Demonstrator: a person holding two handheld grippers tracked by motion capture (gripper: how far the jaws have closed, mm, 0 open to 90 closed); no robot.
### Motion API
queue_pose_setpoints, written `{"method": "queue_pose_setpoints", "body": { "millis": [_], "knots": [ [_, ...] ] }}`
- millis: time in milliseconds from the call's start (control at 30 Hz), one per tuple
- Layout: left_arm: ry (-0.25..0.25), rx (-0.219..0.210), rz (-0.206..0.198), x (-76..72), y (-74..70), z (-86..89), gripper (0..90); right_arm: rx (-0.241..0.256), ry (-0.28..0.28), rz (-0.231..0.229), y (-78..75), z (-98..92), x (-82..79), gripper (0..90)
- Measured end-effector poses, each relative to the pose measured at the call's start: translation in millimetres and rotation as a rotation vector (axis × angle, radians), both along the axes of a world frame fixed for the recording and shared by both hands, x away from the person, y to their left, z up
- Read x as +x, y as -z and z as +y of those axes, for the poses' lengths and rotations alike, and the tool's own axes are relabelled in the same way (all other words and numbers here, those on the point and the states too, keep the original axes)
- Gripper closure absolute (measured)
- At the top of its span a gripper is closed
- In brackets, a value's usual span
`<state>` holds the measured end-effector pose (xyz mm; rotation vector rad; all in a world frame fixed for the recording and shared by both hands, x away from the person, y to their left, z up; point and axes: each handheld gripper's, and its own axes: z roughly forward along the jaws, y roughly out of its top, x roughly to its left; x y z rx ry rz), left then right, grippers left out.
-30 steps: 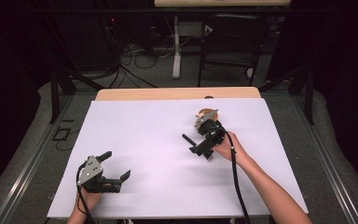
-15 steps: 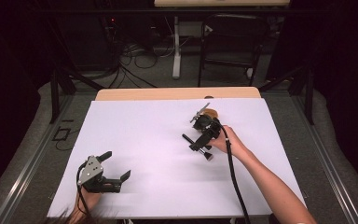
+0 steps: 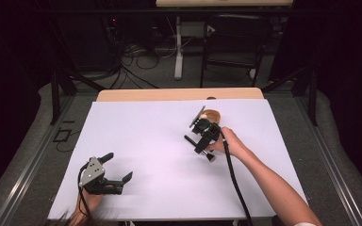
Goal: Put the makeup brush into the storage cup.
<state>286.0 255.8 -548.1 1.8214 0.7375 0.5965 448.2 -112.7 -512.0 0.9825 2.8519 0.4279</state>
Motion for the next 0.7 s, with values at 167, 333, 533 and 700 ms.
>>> {"method": "queue_pose_setpoints", "body": {
  "millis": [167,333,533,700],
  "knots": [
    [-0.002,-0.004,0.004,0.1,0.3,0.7,0.0,-0.065,0.000,0.047,1.5,1.5,2.2,51.7],
    [-0.003,-0.007,0.004,-0.2,-0.1,1.6,0.0,-0.073,0.014,0.054,6.4,4.1,2.3,60.9],
    [-0.001,-0.008,0.004,0.0,-0.1,1.5,0.0,-0.088,0.013,0.069,5.0,5.3,2.8,66.6],
    [-0.004,-0.015,0.007,0.5,-0.3,2.0,0.0,-0.069,0.026,0.039,3.1,6.5,1.4,70.3]
  ]
}}
